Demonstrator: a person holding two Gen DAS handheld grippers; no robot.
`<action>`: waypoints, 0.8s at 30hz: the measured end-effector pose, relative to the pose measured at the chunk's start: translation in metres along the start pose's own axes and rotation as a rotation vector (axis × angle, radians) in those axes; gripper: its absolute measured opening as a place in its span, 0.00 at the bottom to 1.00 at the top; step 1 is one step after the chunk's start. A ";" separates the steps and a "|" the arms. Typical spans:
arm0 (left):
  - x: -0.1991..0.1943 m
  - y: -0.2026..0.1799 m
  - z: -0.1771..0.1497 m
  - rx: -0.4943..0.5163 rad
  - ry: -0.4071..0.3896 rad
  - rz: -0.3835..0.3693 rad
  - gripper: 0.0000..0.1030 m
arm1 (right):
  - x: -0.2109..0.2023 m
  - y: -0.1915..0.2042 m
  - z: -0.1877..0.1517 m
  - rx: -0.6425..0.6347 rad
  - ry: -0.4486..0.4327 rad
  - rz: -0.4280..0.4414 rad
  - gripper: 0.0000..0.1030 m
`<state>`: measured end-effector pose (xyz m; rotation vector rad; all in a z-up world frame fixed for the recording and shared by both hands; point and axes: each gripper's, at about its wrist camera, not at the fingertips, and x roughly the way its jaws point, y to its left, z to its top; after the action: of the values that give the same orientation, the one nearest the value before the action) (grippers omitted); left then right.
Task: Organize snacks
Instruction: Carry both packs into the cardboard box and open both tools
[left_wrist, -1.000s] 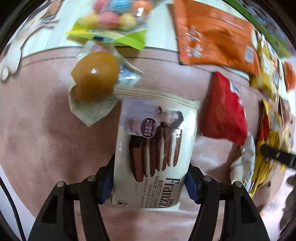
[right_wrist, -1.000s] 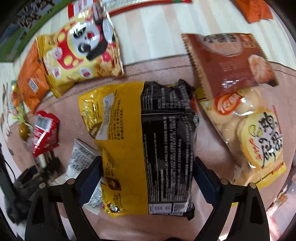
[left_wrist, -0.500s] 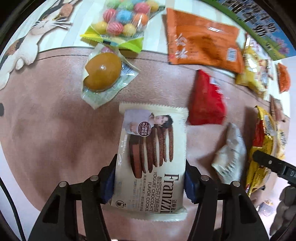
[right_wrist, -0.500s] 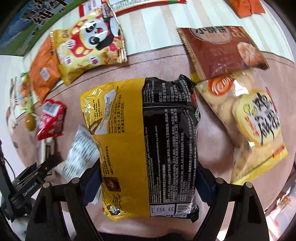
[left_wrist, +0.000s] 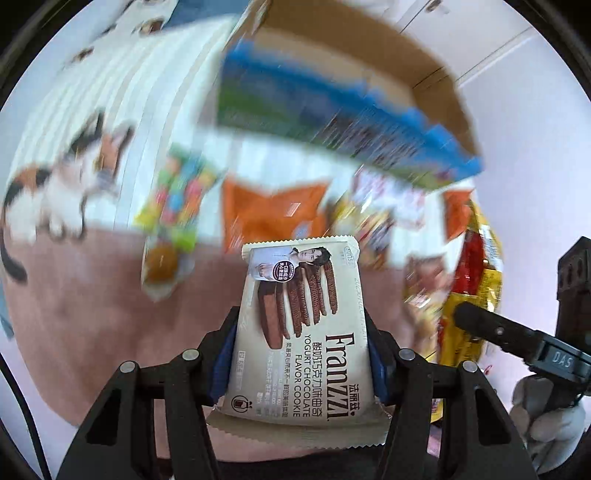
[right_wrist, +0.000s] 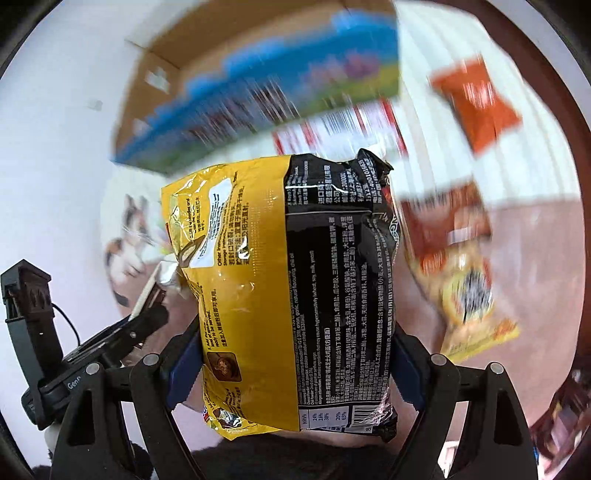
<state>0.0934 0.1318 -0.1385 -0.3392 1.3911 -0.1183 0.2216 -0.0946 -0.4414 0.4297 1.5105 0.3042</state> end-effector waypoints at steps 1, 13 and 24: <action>0.010 -0.027 0.029 0.018 -0.026 -0.013 0.54 | -0.009 0.005 0.007 -0.009 -0.020 0.010 0.86; 0.007 -0.115 0.215 0.118 -0.259 0.012 0.54 | -0.070 0.016 0.148 -0.074 -0.180 0.035 0.86; 0.098 -0.087 0.327 0.046 -0.134 0.072 0.54 | -0.035 0.049 0.267 -0.057 -0.112 -0.097 0.86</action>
<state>0.4409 0.0757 -0.1584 -0.2540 1.2641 -0.0662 0.4900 -0.0894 -0.3859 0.3218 1.4052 0.2431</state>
